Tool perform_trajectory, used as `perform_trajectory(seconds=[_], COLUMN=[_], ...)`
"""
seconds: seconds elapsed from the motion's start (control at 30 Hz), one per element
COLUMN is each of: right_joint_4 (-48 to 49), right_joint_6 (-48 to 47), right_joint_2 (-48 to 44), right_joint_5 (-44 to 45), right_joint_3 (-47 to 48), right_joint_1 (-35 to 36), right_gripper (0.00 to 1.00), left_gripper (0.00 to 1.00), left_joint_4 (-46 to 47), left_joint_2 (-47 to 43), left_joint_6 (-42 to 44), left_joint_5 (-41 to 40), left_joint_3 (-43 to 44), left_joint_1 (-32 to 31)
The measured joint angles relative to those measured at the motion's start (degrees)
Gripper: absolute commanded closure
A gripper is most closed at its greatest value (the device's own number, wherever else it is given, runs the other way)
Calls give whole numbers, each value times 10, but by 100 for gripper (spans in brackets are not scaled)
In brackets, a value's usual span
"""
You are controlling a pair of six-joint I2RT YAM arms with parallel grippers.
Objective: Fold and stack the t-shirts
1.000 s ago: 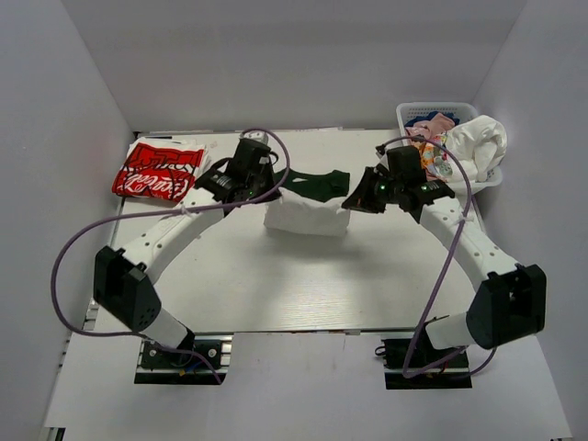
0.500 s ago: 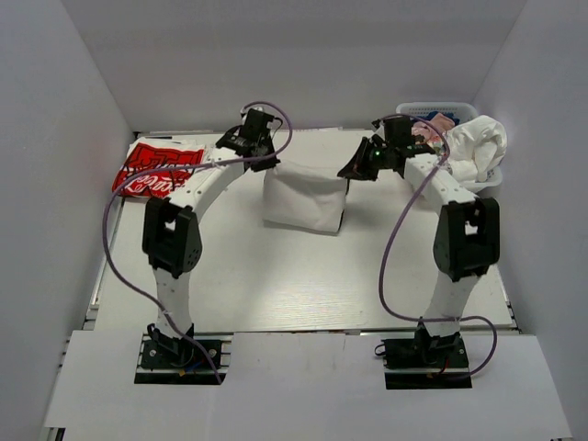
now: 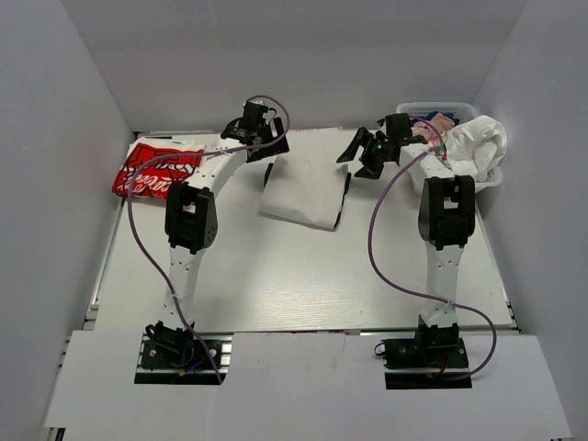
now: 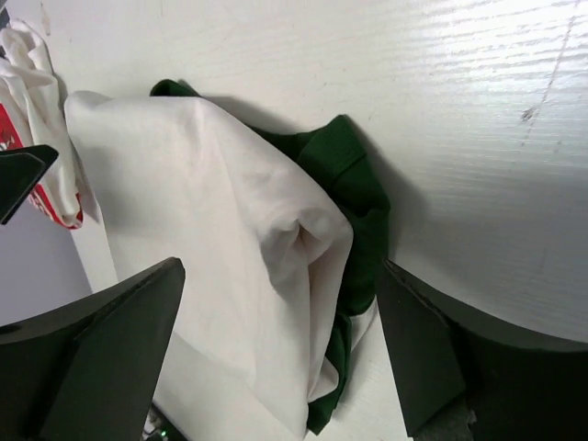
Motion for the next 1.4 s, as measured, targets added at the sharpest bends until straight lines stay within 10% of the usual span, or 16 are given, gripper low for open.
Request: perform_trajectory(seconds=[0.37, 0.97, 1.4], right_joint_4=[63, 186, 104], right_joint_6=[-34, 46, -72], right_joint_2=[-169, 58, -99], right_joint_5=[42, 11, 102], right_joint_3=[-121, -26, -114], right_joint_1=[42, 36, 94], right_gripper=[10, 10, 10], left_gripper=[0, 0, 0], left_joint_4=[96, 127, 73], left_joint_2=[-99, 18, -134], left_joint_6=[15, 6, 9], left_joint_5=[82, 122, 48], left_joint_3=[-148, -115, -279], left_joint_1=[-6, -9, -23])
